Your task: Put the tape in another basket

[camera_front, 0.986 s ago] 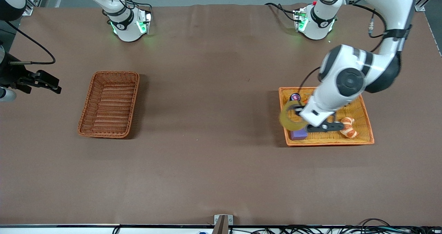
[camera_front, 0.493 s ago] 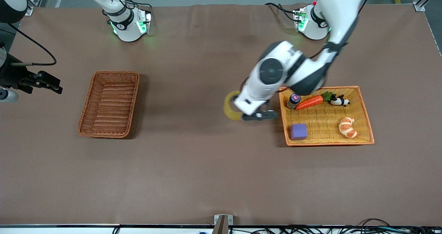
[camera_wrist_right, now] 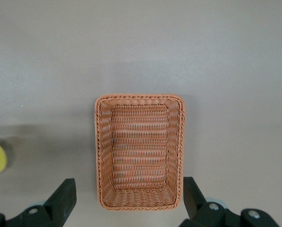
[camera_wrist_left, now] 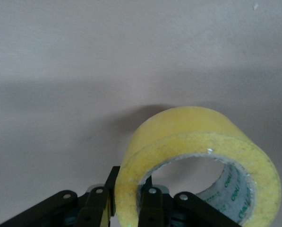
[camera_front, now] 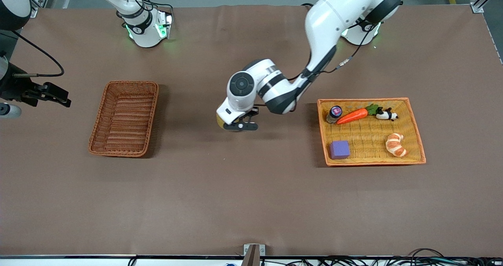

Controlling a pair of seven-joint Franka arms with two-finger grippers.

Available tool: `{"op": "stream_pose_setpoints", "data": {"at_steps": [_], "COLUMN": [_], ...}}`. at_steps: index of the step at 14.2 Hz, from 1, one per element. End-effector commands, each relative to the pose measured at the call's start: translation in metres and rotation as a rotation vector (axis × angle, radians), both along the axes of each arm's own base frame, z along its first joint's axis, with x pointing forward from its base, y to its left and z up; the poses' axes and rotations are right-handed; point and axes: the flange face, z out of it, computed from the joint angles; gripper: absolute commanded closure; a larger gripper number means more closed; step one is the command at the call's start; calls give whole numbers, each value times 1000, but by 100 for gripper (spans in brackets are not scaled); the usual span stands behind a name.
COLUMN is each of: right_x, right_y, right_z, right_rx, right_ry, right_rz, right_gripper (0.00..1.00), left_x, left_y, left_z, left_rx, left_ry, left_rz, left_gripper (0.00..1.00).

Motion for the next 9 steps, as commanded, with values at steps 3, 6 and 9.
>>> {"op": "stream_pose_setpoints", "data": {"at_steps": [3, 6, 9], "right_x": [-1, -1, -4], "right_y": [5, 8, 65], "right_z": [-7, -22, -60], "right_rx": [18, 20, 24], "right_ry": [-6, 8, 26], "right_rz": [18, 20, 106], "right_gripper": [0, 0, 0], "left_x": [7, 25, 55], "left_y": [-13, -2, 49], "left_z": [-11, 36, 104], "left_rx": [-24, -49, 16], "left_ry": [-29, -59, -62], "left_rz": [-2, 42, 89], "left_gripper": [52, 4, 0]}}
